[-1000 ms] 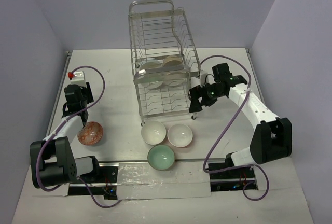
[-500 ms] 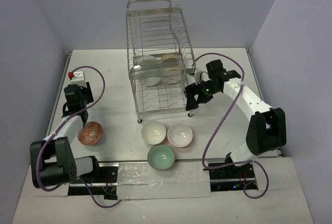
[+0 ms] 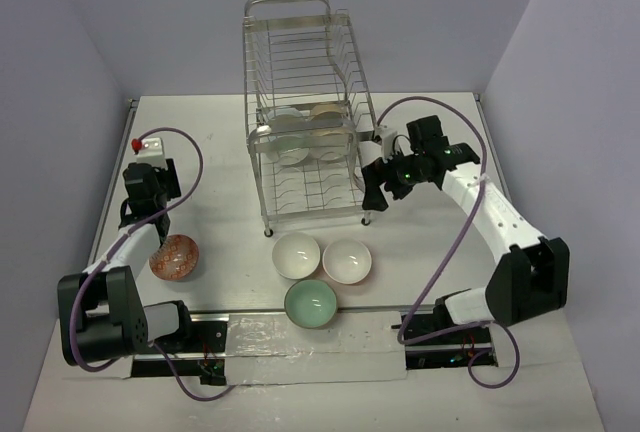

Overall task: Load the bowls into the dish rack
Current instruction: Move the dish rack to the center of the board, then pick up the bowl from the center of the board.

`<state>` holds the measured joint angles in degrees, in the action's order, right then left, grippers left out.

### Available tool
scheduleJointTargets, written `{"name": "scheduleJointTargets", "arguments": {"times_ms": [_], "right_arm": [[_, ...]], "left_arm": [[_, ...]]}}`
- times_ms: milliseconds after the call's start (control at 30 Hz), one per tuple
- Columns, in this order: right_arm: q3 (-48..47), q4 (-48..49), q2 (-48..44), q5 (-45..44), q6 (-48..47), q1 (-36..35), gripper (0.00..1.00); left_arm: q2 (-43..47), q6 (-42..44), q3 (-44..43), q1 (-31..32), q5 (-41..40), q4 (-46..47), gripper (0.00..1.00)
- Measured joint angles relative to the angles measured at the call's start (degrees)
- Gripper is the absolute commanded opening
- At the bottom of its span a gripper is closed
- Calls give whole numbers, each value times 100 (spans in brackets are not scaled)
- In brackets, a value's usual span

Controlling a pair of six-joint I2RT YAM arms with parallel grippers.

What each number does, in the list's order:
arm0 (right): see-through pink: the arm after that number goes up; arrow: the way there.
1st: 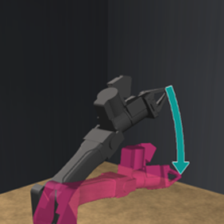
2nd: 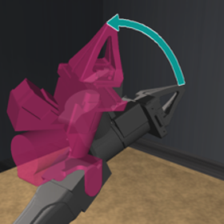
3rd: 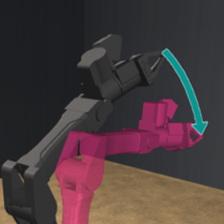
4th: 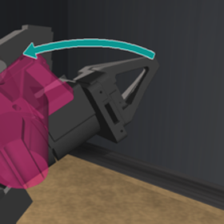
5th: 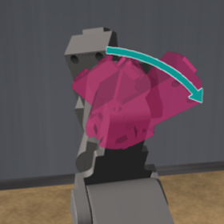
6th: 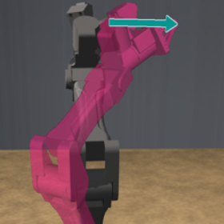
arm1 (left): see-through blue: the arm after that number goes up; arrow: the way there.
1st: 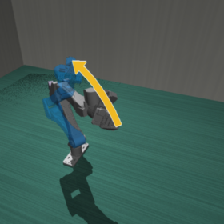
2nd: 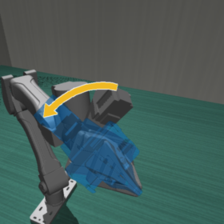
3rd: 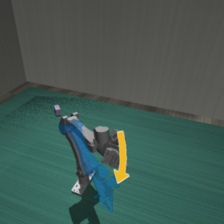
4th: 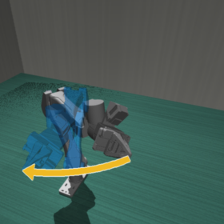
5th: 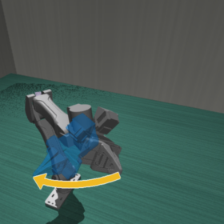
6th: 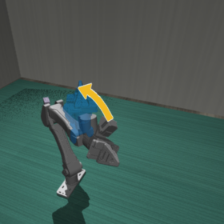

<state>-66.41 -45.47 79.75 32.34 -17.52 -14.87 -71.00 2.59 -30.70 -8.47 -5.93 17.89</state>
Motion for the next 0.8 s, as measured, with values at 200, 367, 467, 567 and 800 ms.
{"name": "scheduleJointTargets", "arguments": {"times_ms": [200, 367, 467, 567, 800], "right_arm": [[11, -243, -468, 17, -273, 17, 100], [260, -315, -787, -4, -431, 24, 100], [654, -273, -1172, -70, -468, 33, 100], [977, -271, -1370, -138, -466, 98, 100], [1003, -138, -1305, -402, -442, 238, 100]], "left_arm": [[302, 83, -2, 0, 4, -33, 57], [391, 275, -90, -24, 127, -404, 58], [417, 507, -188, -68, 310, -798, 59], [520, 831, -195, -111, 474, -1152, 59], [570, 1611, -332, -330, 787, -2356, 58]]}}
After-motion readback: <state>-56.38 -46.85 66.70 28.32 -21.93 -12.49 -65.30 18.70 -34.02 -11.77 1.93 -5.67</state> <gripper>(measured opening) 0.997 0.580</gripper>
